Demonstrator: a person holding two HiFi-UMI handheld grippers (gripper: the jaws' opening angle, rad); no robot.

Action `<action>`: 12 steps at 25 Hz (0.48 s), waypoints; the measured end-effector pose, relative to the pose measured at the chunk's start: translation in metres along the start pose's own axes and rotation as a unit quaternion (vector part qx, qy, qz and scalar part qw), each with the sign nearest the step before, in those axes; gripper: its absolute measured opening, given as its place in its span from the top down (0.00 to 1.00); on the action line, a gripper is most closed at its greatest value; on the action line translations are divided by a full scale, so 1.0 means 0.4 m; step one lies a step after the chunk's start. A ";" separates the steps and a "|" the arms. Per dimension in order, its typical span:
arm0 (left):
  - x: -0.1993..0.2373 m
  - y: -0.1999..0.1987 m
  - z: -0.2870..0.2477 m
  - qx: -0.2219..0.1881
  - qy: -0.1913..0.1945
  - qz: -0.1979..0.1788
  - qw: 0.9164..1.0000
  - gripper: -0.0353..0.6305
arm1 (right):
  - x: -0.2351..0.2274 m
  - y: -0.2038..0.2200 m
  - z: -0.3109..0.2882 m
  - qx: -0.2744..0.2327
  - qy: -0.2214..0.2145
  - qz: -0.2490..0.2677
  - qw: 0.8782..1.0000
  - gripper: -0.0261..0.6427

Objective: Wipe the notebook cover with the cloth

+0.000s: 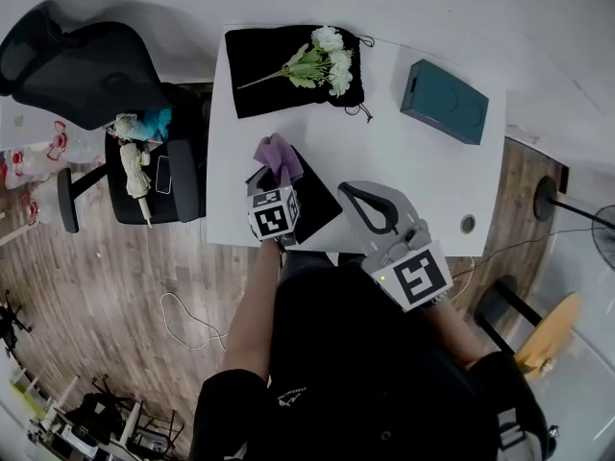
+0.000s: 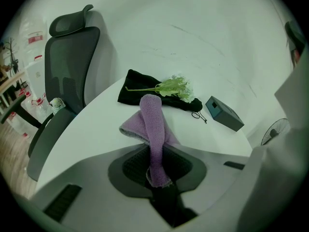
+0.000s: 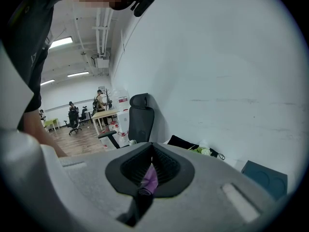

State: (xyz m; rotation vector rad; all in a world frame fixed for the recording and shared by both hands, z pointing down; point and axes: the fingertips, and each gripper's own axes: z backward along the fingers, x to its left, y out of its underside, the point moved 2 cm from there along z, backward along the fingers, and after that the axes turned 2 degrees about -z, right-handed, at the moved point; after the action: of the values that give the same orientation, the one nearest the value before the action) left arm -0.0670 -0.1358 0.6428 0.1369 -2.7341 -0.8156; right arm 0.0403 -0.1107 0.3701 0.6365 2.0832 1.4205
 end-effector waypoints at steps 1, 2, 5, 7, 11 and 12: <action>0.002 0.001 0.001 0.000 -0.001 -0.001 1.000 0.84 | 0.002 -0.001 0.000 -0.001 0.000 0.000 1.000 0.95; 0.004 0.002 0.003 0.000 -0.001 -0.001 1.000 0.84 | 0.003 -0.001 0.000 -0.001 0.000 0.001 1.000 0.95; 0.012 0.007 0.009 0.000 -0.002 0.001 1.000 0.84 | 0.008 -0.001 0.001 0.000 0.000 0.004 1.000 0.95; 0.018 0.009 0.014 0.000 -0.003 0.002 1.000 0.84 | 0.011 -0.001 0.001 0.000 0.001 0.004 1.000 0.95; 0.032 0.016 0.022 -0.001 -0.006 0.004 1.000 0.84 | 0.021 0.001 -0.001 0.000 -0.001 0.008 1.000 0.95; 0.035 0.017 0.024 -0.001 -0.007 0.003 1.000 0.84 | 0.025 0.002 -0.001 0.001 -0.003 0.010 1.000 0.95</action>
State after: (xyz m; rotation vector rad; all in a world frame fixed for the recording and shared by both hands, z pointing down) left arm -0.0835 -0.1277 0.6424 0.1235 -2.7449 -0.8209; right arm 0.0326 -0.1044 0.3692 0.6634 2.0799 1.4270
